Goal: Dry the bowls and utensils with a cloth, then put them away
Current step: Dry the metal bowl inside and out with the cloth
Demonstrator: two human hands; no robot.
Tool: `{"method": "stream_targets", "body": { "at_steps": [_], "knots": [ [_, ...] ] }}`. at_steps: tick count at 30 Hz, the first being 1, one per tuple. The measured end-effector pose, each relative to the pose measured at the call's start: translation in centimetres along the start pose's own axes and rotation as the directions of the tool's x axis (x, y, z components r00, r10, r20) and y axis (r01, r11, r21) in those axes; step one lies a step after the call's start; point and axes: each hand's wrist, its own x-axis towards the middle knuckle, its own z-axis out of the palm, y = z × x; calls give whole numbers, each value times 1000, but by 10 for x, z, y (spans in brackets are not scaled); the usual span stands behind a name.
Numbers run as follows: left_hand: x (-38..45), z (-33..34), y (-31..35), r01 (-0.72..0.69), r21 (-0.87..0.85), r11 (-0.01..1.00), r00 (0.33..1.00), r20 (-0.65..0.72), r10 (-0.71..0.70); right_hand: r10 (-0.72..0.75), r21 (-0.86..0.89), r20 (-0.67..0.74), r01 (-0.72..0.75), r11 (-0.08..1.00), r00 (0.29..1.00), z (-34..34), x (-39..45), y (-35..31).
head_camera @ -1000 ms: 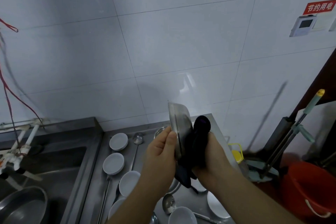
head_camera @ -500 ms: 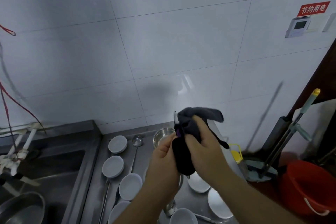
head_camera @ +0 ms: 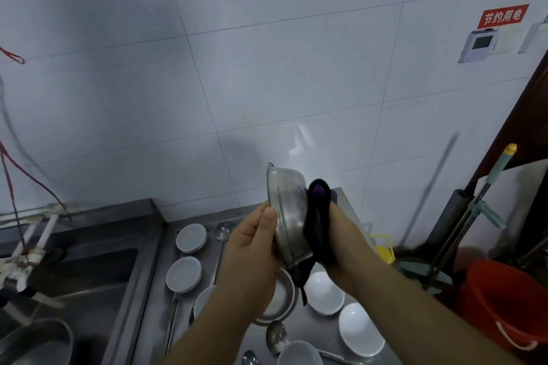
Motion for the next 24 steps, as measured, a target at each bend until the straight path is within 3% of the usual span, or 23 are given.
{"method": "stream_targets", "body": {
  "at_steps": [4, 8, 16, 18, 20, 24],
  "knots": [
    [4, 0, -5, -32, 152, 988, 999, 20, 30, 45, 101, 10, -46, 994, 999, -1, -11, 18],
    [7, 2, -7, -79, 314, 946, 996, 69, 61, 0, 80, 37, -3, 997, 999, -2, -24, 17],
    [0, 8, -16, -231, 580, 781, 947, 318, 43, -40, 143, -15, 42, 989, 999, -21, -19, -17],
    [-2, 5, -18, -281, 677, 680, 918, 397, -16, -53, 192, -30, 58, 980, 998, -30, -14, -28],
    [-1, 2, -17, -377, 786, 490, 876, 475, -88, -36, 188, -36, 42, 981, 999, -40, -9, -39],
    [-1, 12, -15, -558, 802, 212, 779, 595, -199, 70, 105, -20, -68, 992, 997, -60, -3, -36]
  ]
}}
